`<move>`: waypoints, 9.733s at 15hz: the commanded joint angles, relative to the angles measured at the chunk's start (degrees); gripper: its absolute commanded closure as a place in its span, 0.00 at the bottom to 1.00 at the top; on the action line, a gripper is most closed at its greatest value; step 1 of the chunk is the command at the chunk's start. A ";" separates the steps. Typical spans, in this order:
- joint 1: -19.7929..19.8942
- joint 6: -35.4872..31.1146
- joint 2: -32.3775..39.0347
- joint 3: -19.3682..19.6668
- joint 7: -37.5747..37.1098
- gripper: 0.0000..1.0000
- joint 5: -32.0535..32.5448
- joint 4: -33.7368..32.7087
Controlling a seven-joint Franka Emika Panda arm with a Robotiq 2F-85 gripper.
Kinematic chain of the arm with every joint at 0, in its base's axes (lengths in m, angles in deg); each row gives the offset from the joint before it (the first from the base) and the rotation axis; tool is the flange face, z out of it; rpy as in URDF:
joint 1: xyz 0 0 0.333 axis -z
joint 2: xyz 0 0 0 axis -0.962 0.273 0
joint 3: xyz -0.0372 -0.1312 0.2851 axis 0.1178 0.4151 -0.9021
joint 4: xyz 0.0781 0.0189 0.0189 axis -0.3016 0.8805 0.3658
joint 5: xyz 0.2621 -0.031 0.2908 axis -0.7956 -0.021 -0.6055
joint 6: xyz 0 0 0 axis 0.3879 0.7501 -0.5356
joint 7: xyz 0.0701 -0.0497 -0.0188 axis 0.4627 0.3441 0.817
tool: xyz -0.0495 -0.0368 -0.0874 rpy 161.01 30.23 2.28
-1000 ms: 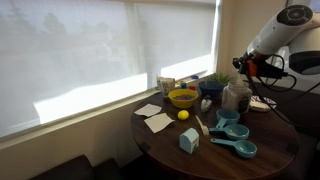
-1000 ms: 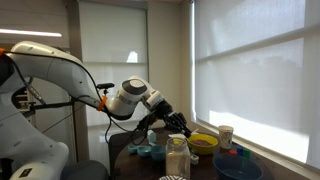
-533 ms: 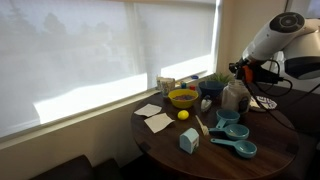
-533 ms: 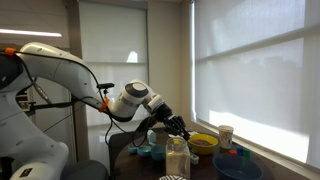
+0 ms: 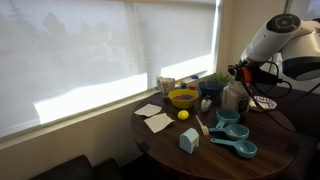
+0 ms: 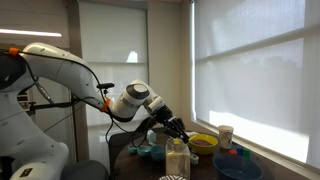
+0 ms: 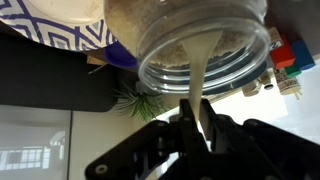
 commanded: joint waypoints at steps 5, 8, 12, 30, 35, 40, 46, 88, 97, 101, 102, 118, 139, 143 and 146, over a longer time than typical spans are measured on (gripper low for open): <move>-0.41 0.52 -0.23 1.86 3.72 0.97 -7.27 -2.11; 0.12 0.93 -0.35 1.73 5.04 0.97 -9.30 -2.66; 0.96 0.77 -0.89 1.62 5.54 0.97 -9.81 -3.46; 0.78 0.92 -6.01 1.29 23.81 0.97 -22.97 -5.54; -0.66 2.60 -8.41 -3.29 29.36 0.97 -27.56 -4.38; 0.09 1.67 -7.51 -7.06 31.59 0.87 -29.97 -4.90; -0.24 1.71 -7.83 -7.56 32.28 0.87 -30.31 -4.34; -9.16 -0.23 -0.90 -25.35 28.60 0.87 -24.96 2.35; -9.14 -0.23 -0.90 -25.35 28.60 0.97 -24.95 2.35; -9.61 2.18 -0.72 -27.12 31.41 0.97 -22.29 1.93; -9.70 2.90 -0.87 -27.48 31.53 0.97 -21.35 1.98; -13.17 10.29 0.10 -33.97 14.65 0.97 -4.79 2.93; -23.43 21.94 6.16 -31.48 3.77 0.97 9.40 2.86; -25.98 26.22 7.54 -30.89 7.02 0.97 11.98 2.48; -26.97 25.78 7.53 -29.89 8.48 0.97 11.33 2.53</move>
